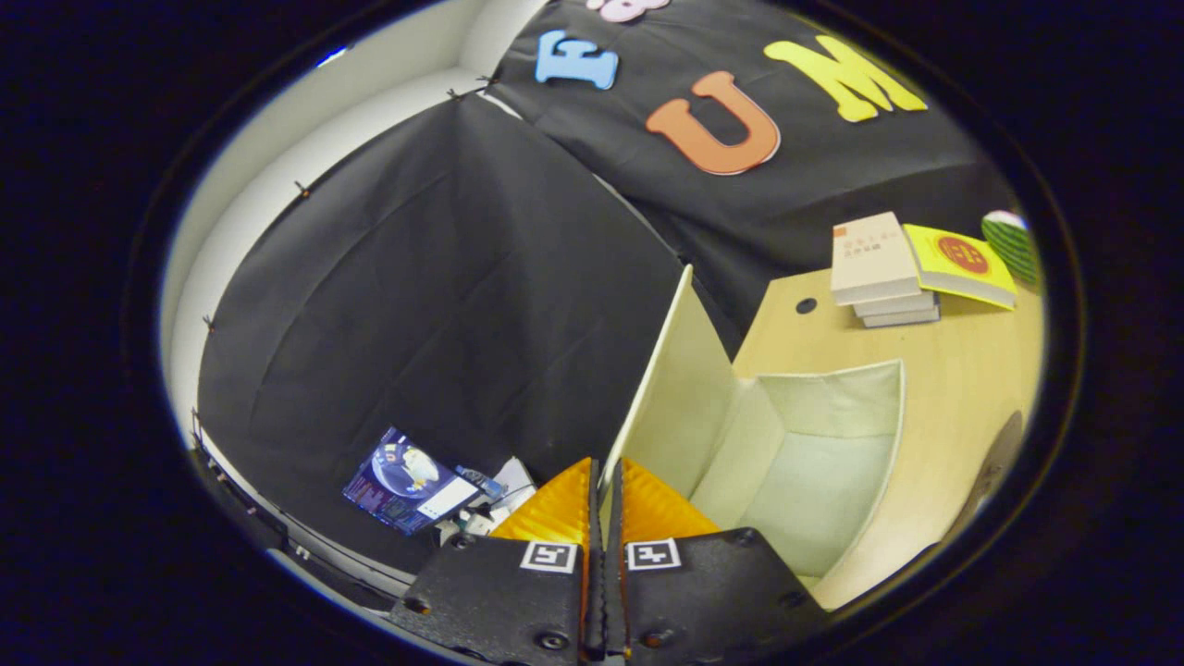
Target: Open the storage box then place both shoes into the box .Put the left shoe in first, then the right shoe, with the right side of both shoes facing outward in a uniform manner.
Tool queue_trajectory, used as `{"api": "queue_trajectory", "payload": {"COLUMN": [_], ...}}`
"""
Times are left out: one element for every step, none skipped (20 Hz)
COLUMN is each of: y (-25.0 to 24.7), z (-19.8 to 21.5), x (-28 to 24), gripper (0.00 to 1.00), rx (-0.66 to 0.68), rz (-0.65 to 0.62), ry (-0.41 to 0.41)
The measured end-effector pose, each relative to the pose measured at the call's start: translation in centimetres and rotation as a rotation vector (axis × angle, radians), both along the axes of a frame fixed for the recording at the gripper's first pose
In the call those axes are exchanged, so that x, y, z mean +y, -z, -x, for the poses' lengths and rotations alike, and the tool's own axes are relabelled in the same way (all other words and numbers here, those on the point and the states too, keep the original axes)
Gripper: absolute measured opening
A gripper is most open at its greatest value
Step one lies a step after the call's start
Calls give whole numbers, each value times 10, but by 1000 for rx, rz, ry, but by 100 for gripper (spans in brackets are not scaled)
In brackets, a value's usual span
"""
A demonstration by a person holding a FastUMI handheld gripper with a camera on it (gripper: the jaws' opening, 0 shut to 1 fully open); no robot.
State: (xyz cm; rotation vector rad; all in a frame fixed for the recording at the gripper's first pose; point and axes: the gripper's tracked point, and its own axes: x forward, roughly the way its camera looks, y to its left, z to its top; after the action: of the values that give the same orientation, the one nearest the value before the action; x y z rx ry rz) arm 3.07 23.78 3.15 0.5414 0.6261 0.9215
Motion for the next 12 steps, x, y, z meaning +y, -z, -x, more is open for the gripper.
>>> {"api": "queue_trajectory", "payload": {"y": [-4,-6,-9,-10,-12,-13,-13,-14,-15,-16,-15,-14], "z": [1,-1,-3,-3,-2,0,0,1,0,-1,-3,-3], "x": [8,15,19,24,23,26,27,25,23,19,15,11], "gripper": [9,22,33,44,55,65,76,87,89,90,90,90], "rx": [-37,-83,-131,-169,-190,-202,-200,-196,-192,-193,-194,-197], "rz": [17,36,51,64,73,72,73,70,66,69,74,78], "ry": [-11,-13,-12,-12,-4,1,7,11,17,25,36,44]}}
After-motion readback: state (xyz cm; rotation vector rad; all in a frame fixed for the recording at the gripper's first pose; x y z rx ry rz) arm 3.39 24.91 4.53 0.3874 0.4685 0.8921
